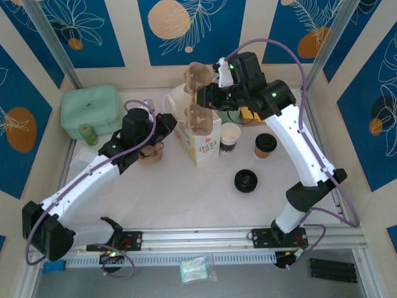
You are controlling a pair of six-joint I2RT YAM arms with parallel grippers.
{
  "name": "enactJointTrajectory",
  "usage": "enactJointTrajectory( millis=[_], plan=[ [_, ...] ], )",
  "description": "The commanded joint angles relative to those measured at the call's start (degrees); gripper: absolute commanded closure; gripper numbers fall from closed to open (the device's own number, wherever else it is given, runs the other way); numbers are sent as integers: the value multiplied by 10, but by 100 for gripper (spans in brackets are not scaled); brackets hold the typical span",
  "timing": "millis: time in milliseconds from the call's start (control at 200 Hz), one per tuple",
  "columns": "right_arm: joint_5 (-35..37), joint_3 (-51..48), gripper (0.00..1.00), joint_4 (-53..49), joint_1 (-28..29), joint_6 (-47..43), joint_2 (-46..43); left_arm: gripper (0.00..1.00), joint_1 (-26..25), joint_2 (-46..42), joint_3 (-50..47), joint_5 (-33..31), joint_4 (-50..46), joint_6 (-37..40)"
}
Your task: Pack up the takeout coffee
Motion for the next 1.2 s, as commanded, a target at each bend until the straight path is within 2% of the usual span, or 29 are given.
enactJointTrajectory(
  millis=[0, 75, 220, 450, 695, 835, 975, 1110, 1195],
  plan=[
    [7, 28, 71, -19, 4, -21, 22, 84, -19, -24, -9, -37, 6, -16],
    [12, 42, 71, -26, 3, -28, 37, 83, -28, -32, -12, -43, 7, -18],
    [23, 71, 71, -33, 2, -40, 67, 70, -32, -45, -13, -56, 2, -8],
    [35, 149, 71, -58, -5, -56, 115, 48, -22, -44, 41, -108, -76, 103],
    [39, 203, 72, -69, -14, -65, 155, 43, 42, 11, 86, -47, -81, 144],
    [47, 211, 72, -69, -17, -71, 167, 44, 62, 54, 115, -20, -79, 156],
    [57, 212, 71, -66, -18, -83, 173, 51, 66, 75, 127, -5, -81, 162],
    [64, 214, 72, -60, -17, -94, 182, 71, 65, 72, 113, 4, -77, 158],
    [68, 218, 71, -58, -15, -101, 190, 79, 65, 62, 101, 6, -72, 152]
  ],
)
